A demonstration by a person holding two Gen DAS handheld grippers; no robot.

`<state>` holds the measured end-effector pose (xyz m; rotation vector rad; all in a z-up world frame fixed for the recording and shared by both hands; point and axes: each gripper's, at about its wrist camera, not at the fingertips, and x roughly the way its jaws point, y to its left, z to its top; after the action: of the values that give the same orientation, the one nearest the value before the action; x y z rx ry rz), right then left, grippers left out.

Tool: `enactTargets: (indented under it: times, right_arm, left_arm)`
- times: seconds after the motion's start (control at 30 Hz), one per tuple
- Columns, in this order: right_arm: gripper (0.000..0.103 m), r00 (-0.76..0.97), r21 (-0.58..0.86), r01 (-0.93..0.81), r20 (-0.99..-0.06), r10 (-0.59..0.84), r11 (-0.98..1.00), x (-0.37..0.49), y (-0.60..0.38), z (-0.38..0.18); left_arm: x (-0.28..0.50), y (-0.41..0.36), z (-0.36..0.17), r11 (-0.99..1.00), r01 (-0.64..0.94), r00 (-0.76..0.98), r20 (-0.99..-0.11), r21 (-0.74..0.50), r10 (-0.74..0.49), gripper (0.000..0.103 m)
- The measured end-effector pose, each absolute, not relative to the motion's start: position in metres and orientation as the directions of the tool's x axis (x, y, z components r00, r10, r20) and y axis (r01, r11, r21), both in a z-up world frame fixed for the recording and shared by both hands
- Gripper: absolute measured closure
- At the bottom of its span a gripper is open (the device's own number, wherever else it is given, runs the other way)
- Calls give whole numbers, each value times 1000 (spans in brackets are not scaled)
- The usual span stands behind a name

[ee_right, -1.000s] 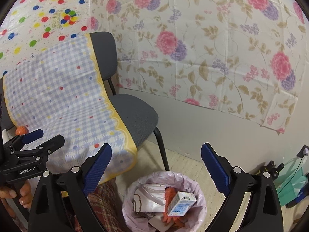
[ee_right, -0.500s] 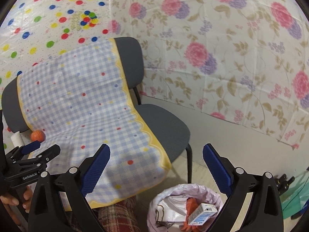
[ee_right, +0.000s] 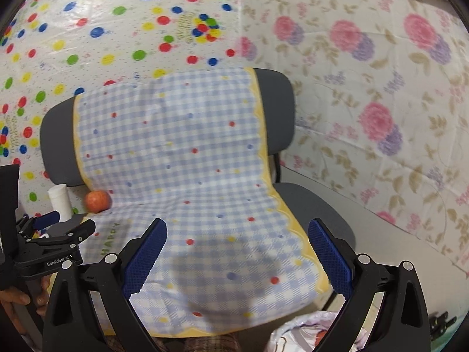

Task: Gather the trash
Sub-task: 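Move both open tools back over the chair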

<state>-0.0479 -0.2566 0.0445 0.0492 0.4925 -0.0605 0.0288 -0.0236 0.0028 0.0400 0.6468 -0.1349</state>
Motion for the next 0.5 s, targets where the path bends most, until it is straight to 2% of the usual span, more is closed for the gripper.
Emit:
enactTargets:
  times: [0.2,0.5]
  right_arm:
    - [7,877,26,4,-480,9,1000,-32,-229,45]
    - [7,869,32,-15,-494,29,999,-19,-221,40]
  left_arm:
    - [27,3,7,998,59,799,-600,13,-40,7]
    - [30,21,10,1000,19,803,-595,13,-8,7]
